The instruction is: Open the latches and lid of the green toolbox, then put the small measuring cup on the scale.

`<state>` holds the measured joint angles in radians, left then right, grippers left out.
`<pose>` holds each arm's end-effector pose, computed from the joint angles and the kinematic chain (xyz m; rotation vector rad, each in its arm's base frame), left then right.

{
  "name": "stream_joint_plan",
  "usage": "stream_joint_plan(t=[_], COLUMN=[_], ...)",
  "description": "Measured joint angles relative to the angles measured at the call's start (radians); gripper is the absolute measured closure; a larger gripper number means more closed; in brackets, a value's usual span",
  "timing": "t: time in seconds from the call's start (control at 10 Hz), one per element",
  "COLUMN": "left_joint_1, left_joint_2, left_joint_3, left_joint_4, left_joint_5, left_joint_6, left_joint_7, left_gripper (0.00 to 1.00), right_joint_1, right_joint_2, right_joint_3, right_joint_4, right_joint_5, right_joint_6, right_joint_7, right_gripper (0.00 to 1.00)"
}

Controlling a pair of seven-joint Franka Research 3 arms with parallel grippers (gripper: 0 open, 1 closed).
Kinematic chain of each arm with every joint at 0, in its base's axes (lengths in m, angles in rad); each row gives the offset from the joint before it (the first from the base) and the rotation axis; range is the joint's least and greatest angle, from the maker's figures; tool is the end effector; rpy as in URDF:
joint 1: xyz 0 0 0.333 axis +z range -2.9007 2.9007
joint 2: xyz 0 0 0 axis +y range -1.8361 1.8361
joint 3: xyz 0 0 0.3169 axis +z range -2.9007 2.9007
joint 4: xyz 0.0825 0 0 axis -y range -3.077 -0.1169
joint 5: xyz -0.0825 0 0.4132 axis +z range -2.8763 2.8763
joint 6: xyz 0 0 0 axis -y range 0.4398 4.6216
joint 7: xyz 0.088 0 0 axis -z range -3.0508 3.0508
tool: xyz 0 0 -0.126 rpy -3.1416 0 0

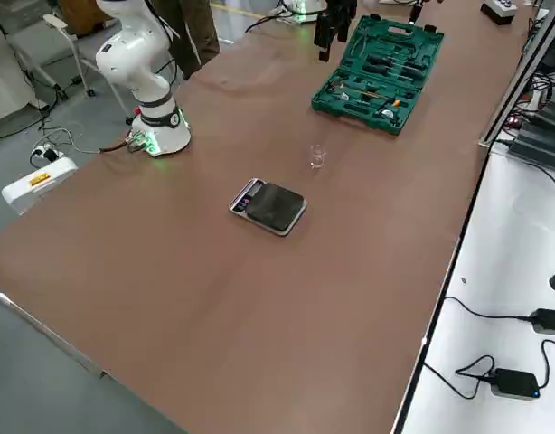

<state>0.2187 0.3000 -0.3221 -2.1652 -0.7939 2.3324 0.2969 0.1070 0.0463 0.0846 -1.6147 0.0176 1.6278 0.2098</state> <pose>0.5696 -0.0839 0.2208 2.4918 0.2649 -0.0941 0.5886 0.1154 0.5620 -3.1265 0.0305 0.0573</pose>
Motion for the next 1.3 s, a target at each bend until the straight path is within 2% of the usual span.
stream_joint_plan(t=[0.2,0.4,0.6,0.9,1.3], left_joint_1=[0.0,0.0,0.0,0.0,-0.001], left_joint_2=[0.012,0.036,0.067,0.088,0.138], left_joint_3=[0.0,-0.002,-0.002,-0.002,-0.002], left_joint_4=[-0.002,-0.004,-0.003,-0.001,0.004], left_joint_5=[0.002,0.003,0.005,0.037,0.066], left_joint_6=[0.019,0.065,0.104,0.128,0.178], left_joint_7=[0.0,0.0,0.003,0.004,0.004], left_gripper=[0.99,0.99,0.99,0.99,0.99], right_joint_1=[0.006,0.011,0.016,0.022,0.052], right_joint_2=[0.029,0.058,0.095,0.154,0.199], right_joint_3=[0.034,0.051,0.064,0.067,0.069], right_joint_4=[-0.111,-0.255,-0.355,-0.403,-0.513], right_joint_5=[0.0,0.0,0.0,0.0,0.0], right_joint_6=[0.136,0.294,0.409,0.484,0.681], right_joint_7=[0.014,0.019,0.026,0.029,0.08], right_gripper=[0.0,0.0,0.01,0.01,0.02])
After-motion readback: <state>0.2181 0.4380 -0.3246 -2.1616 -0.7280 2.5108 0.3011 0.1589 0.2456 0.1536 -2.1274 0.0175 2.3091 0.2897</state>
